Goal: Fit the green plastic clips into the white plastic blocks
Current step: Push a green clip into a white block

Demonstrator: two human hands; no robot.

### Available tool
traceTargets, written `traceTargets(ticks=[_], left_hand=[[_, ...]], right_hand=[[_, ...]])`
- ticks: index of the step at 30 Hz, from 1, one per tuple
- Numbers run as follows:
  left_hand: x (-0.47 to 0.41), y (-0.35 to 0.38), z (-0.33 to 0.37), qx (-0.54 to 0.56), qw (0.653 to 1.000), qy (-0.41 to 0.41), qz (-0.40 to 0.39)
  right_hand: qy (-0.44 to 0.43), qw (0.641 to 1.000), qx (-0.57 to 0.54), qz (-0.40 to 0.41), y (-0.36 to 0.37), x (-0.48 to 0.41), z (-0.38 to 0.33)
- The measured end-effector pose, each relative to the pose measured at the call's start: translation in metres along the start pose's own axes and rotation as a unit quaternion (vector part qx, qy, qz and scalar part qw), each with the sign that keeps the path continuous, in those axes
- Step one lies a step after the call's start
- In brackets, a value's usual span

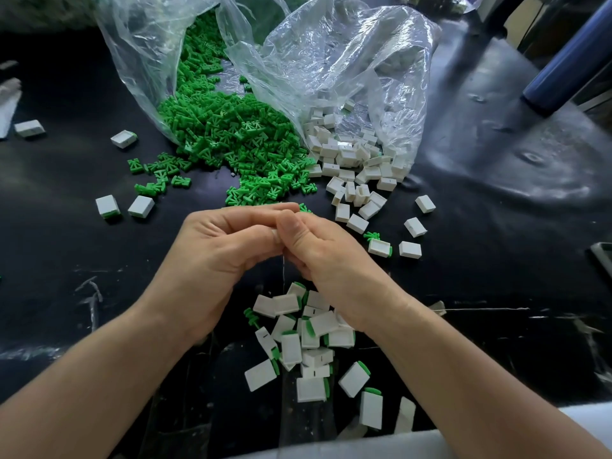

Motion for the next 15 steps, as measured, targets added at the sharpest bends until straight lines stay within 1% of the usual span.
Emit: traceTargets(ticks=[9,15], left_hand=[[0.0011,0.002,0.0024,0.02,1.0,-0.002,-0.003],[0.0015,0.0062,0.0063,0.01,1.0,0.007,-0.026]], right_hand=[[-0.012,1.0,0.014,0.025,-0.001,-0.0013,0.0018],[-0.025,0.999,0.031,0.008,-0.0011,-0.0032,-0.0009]])
Point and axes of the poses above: each hand's wrist, its own x-axis away from the middle knuckle, its own y-axis out of the palm, z = x × y, the point moved 9 cm from there along -x, towards the middle knuckle, and after that the axes turned 2 degrees about -y, right-handed, at the moved point
